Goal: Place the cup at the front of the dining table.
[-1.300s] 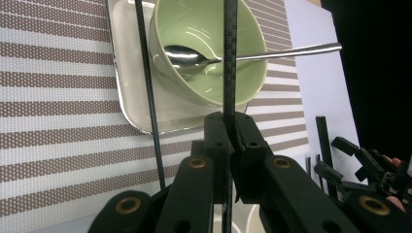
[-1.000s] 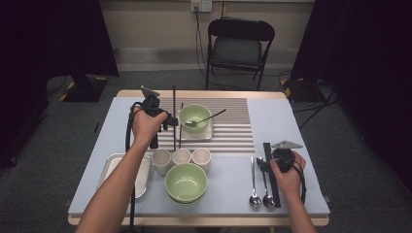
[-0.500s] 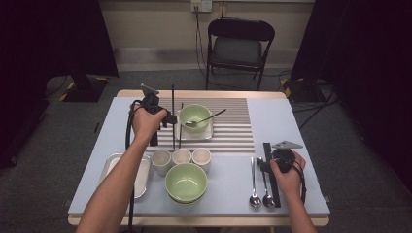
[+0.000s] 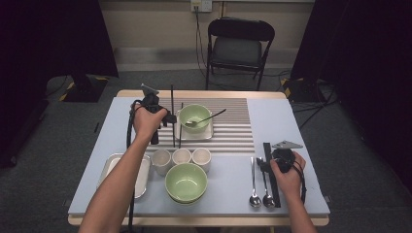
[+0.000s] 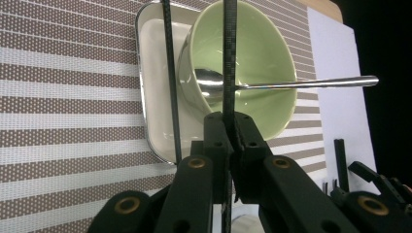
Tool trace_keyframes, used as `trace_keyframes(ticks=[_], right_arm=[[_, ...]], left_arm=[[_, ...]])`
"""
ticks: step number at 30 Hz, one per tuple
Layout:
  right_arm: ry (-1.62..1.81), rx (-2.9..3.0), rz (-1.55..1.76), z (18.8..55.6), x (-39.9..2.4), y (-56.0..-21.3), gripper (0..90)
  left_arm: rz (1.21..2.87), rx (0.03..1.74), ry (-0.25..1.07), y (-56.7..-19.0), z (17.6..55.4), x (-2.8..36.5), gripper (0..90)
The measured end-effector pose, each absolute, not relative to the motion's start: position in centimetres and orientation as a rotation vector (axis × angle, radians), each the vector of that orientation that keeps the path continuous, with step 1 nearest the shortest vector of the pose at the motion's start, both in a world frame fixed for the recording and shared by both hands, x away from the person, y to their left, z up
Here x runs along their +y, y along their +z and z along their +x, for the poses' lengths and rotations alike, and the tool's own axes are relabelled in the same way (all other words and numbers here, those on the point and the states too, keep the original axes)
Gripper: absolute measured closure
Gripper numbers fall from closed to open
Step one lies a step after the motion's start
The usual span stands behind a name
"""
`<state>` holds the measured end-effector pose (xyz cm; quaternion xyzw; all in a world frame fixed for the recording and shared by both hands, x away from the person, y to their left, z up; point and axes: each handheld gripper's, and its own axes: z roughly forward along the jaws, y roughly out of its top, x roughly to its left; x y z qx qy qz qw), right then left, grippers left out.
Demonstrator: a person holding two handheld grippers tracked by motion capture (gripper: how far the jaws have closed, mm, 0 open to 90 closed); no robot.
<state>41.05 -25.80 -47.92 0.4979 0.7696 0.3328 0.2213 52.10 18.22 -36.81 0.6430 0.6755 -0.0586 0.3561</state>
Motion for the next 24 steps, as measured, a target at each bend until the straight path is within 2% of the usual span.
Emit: trace_keyframes(ticks=[24], right_arm=[[0.920, 2.127, 1.376, 41.0, -25.8, -47.9, 14.7]], left_arm=[[1.669, 1.745, -0.129, -37.1, 53.2, 18.1, 86.3]])
